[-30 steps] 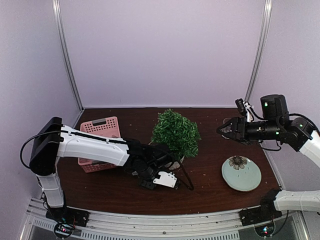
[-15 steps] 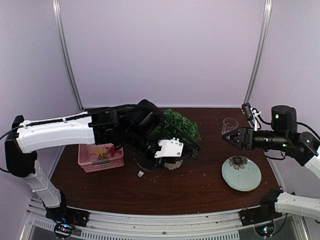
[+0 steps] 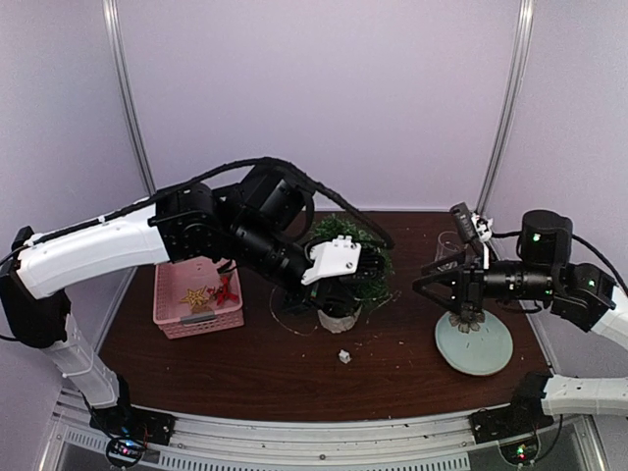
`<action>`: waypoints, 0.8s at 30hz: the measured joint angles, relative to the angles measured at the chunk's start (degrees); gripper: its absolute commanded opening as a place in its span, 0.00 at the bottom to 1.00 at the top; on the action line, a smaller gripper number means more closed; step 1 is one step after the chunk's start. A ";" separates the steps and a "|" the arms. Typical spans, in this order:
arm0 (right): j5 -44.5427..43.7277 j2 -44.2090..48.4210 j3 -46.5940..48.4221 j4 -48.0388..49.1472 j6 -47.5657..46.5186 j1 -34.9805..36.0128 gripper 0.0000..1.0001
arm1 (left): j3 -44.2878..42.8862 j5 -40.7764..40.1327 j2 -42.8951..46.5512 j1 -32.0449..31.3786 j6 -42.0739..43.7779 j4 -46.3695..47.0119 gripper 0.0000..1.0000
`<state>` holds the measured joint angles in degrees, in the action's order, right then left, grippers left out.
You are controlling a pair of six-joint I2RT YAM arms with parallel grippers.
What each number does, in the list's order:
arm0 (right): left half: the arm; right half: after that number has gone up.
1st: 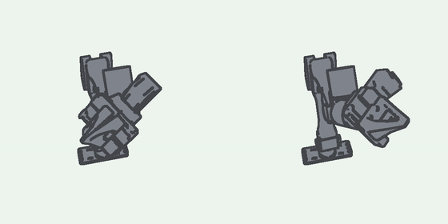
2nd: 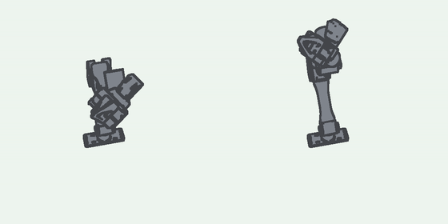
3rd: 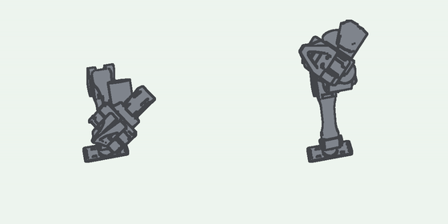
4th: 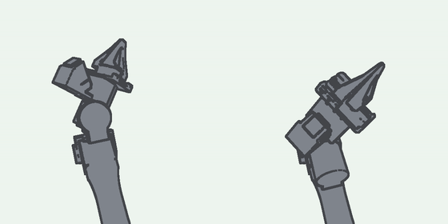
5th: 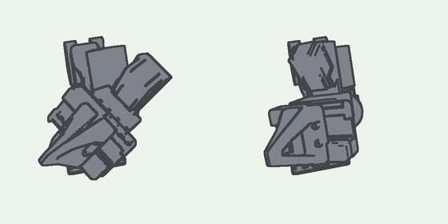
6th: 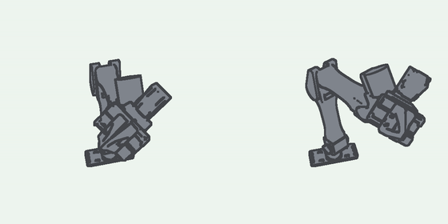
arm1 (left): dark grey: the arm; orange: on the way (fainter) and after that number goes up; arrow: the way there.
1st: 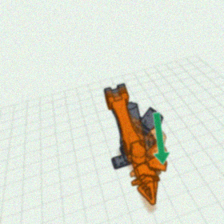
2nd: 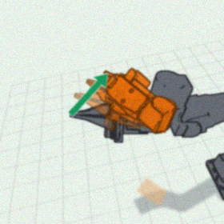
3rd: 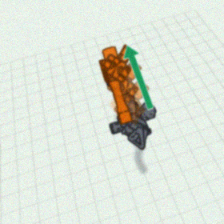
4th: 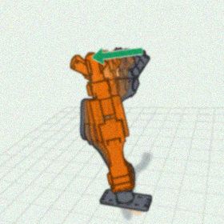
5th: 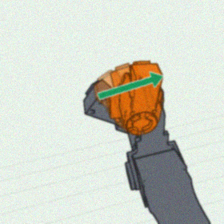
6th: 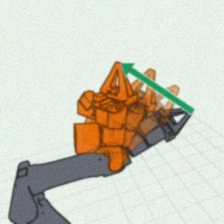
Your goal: Decorate the small christmas tree
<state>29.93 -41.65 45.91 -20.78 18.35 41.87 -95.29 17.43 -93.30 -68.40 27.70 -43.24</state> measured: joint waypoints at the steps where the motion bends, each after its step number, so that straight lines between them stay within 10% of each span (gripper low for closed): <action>1: -0.07 -1.22 0.17 0.02 -1.14 1.92 0.67 | -0.57 0.44 0.00 0.00 -0.24 0.02 0.00; 24: -3.87 -8.81 2.47 2.58 -14.75 7.67 0.61 | -4.48 3.52 0.00 0.00 -1.31 -0.35 0.00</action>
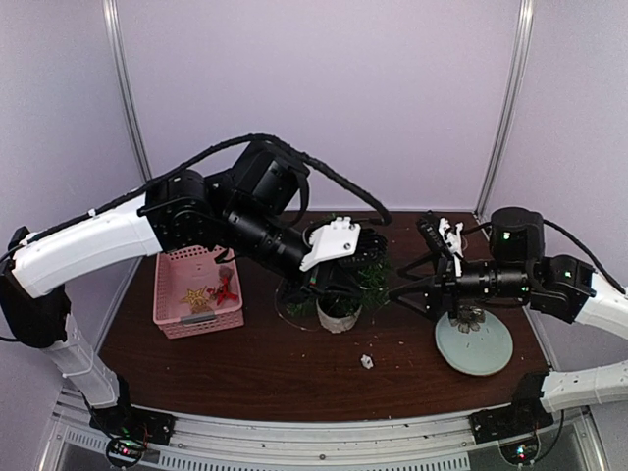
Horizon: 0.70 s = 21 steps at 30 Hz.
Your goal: Decorate the small christmas tree
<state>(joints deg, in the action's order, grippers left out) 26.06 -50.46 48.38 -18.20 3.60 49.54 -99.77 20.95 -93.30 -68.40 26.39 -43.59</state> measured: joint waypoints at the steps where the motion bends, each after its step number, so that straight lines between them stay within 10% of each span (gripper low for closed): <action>1: -0.13 -0.28 0.00 0.11 -0.42 0.00 0.57 | -0.15 0.07 0.02 0.00 0.00 0.04 0.00; 9: -0.98 -2.14 0.02 0.96 -1.77 0.13 0.31 | -0.44 0.33 0.00 0.00 0.00 0.02 0.00; 15: -1.07 -2.47 0.15 1.11 -2.14 0.26 0.41 | -0.44 0.31 0.02 0.00 -0.44 0.24 0.00; 21: -1.25 -3.04 0.57 1.29 -2.14 0.39 0.30 | -0.44 0.31 0.04 0.00 -1.03 0.28 0.00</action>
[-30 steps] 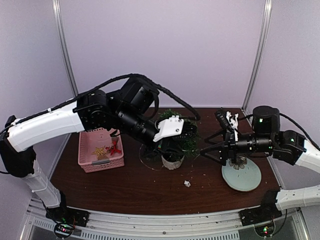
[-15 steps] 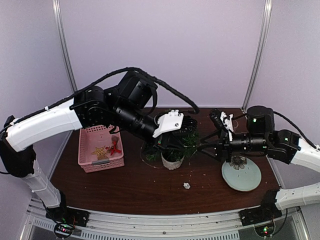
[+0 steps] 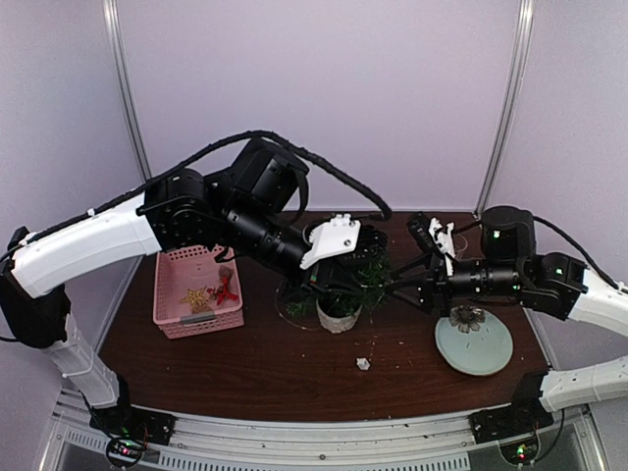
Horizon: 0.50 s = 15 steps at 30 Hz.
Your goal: Decorate the small christmas tree
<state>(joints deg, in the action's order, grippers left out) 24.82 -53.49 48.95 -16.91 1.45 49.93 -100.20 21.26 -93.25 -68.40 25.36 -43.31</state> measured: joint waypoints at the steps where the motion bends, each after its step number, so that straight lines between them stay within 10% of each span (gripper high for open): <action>1: -0.04 -0.04 0.15 -0.02 0.00 0.04 0.24 | 0.00 -0.02 0.02 0.00 -0.09 0.02 0.00; 6: -0.52 -0.09 1.09 -0.09 0.28 0.26 0.00 | 0.02 -0.72 0.04 0.00 -0.50 0.81 0.00; 15: -6.21 5.29 1.38 -2.69 2.95 0.26 0.00 | 0.61 -3.82 0.04 0.15 -1.18 3.56 0.10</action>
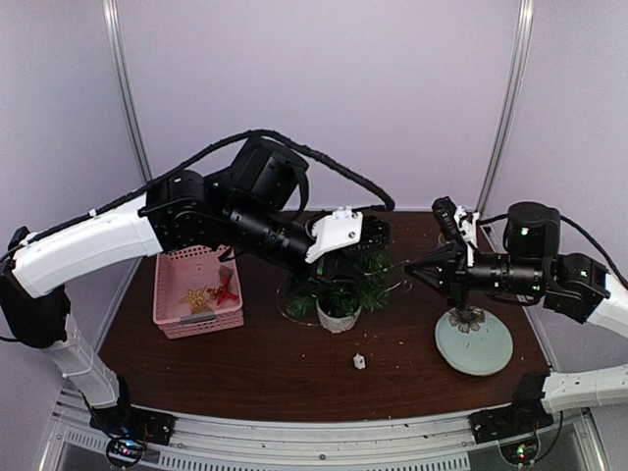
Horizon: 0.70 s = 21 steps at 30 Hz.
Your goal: Decorate the small christmas tree
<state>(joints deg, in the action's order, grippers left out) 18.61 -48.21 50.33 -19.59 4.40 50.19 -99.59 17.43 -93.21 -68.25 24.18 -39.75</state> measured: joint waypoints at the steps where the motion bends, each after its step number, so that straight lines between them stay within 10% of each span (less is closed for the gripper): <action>1: -0.98 1.01 0.00 -0.57 0.55 0.00 0.00 | 0.11 -0.46 0.00 0.02 -0.17 0.33 0.24; 6: -7.02 5.55 0.09 -4.37 3.52 0.00 0.00 | 0.17 -2.29 0.00 0.66 -1.57 1.55 0.48; 21: -29.07 11.13 5.68 -15.17 10.47 -2.32 0.00 | 13.00 -6.99 9.07 10.47 -13.07 9.14 0.44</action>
<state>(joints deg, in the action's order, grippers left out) -10.46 -37.08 56.01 -34.76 14.87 47.88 -86.59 10.44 -84.14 -57.78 11.11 -30.61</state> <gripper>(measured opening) 0.002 0.461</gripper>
